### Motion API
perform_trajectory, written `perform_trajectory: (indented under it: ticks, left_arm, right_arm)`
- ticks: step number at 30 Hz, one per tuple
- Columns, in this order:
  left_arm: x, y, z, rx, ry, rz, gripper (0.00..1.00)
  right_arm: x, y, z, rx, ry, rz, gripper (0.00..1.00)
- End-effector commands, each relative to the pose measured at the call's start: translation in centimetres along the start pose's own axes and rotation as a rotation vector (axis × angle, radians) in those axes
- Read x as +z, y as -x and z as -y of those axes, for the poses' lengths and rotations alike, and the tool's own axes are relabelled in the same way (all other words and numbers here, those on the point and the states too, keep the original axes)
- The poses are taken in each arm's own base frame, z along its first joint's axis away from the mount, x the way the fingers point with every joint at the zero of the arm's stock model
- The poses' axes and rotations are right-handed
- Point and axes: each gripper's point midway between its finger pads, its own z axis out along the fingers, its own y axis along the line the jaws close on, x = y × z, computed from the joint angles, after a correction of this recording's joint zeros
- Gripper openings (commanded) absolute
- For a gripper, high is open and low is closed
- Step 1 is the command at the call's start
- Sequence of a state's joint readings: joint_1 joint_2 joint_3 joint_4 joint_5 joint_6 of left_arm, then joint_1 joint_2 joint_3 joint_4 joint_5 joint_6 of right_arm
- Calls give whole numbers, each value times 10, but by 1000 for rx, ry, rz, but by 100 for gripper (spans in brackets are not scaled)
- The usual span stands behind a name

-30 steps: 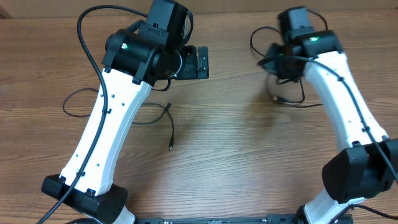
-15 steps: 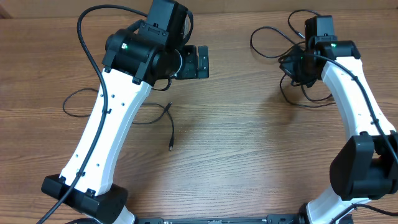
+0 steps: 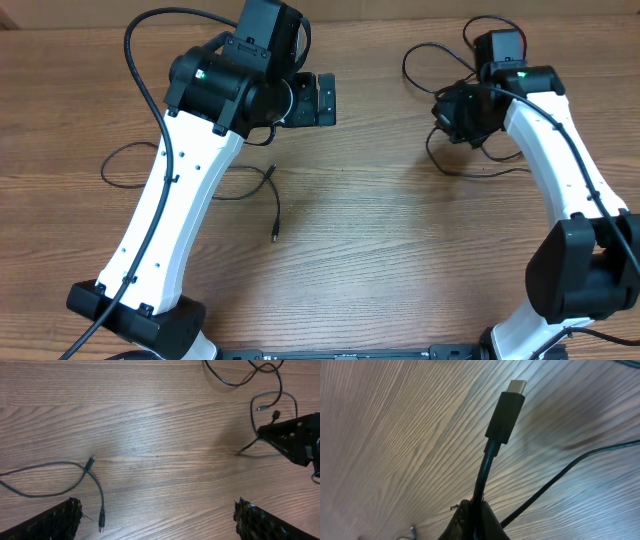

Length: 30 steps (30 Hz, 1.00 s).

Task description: Untangle cables

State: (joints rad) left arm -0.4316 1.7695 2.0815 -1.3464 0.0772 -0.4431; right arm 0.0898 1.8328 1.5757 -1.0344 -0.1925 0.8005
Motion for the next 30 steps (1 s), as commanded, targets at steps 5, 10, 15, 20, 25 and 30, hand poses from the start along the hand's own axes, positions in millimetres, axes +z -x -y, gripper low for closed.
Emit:
perform_trajectory:
  ticks: [5,10,15,20,25,30]
  left_arm:
    - [0,4,0,-6,4,8,100]
    - [0,3,0,-7,6,5,100]
    - [0,3,0,-7,6,6,100]
    - [0,3,0,-7,6,6,100]
    - [0,2,-1,-7,8,2,100]
    - [0,1,-1,-7,8,0,100]
  right_arm:
    - [7,3,-16,-28,1,85,4]
    - [4,35,-19,-42,-7,234,5]
    - [8,36,-31,-114,33,231,32]
    - [12,31,-25,-117,6,209,72]
    - [12,31,-24,-151,0,207,79]
    - [12,30,-23,-209,-10,204,81]
